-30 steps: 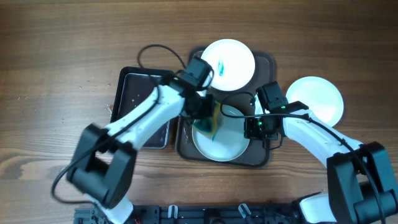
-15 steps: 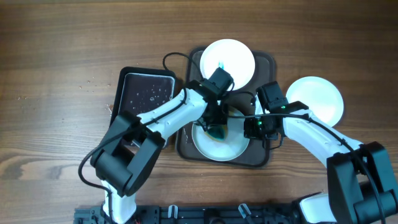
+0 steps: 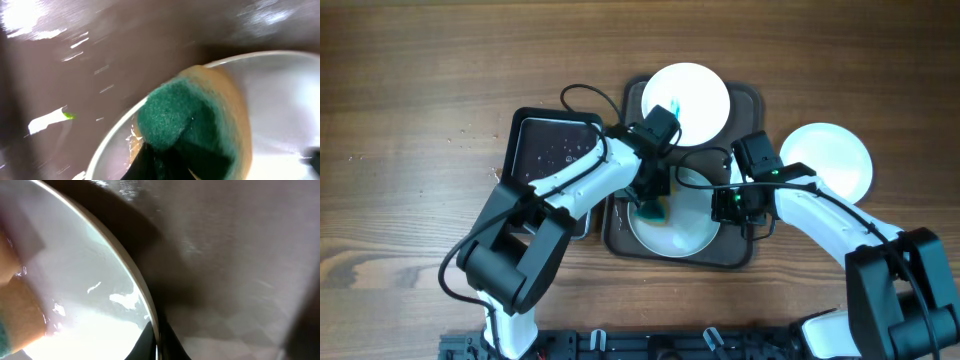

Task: Clean dirty plates on tray and stack at the side
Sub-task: 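Scrub the front white plate with the sponge while right gripper holds its rim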

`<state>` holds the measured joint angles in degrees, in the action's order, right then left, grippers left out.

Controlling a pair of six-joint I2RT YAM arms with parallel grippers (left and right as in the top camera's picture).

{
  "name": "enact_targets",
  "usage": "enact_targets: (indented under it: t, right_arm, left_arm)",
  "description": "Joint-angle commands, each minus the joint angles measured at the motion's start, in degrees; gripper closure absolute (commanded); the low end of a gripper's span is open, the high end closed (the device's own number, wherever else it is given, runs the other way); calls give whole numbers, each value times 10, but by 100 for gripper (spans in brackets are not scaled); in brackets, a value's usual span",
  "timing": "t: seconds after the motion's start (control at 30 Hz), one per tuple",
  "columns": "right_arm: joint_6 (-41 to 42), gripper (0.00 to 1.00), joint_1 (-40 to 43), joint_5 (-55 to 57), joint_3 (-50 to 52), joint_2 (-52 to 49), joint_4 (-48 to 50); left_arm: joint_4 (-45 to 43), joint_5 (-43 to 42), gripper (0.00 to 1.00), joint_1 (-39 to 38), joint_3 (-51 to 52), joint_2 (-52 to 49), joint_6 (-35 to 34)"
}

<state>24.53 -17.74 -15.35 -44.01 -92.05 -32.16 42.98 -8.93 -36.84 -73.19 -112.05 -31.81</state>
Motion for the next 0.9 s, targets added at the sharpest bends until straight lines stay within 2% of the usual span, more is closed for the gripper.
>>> enact_targets:
  t: [0.0, 0.23, 0.4, 0.53, 0.63, 0.87]
  right_arm:
    - [16, 96, 1, 40, 7, -19, 0]
    - [16, 96, 1, 39, 6, -19, 0]
    - [16, 96, 1, 37, 6, -19, 0]
    - [16, 96, 1, 37, 6, -19, -1]
    - [16, 96, 1, 37, 6, -19, 0]
    - [15, 96, 1, 37, 6, -19, 0]
  left_arm:
    - [-69, -181, 96, -32, 20, -23, 15]
    - [-88, -196, 96, -78, 20, -24, 14]
    - [-65, -176, 96, -75, 21, -24, 14]
    - [-2, -67, 96, -61, 21, -24, 14]
    - [56, 46, 96, -52, 20, -24, 13]
    - [155, 249, 96, -50, 20, -6, -69]
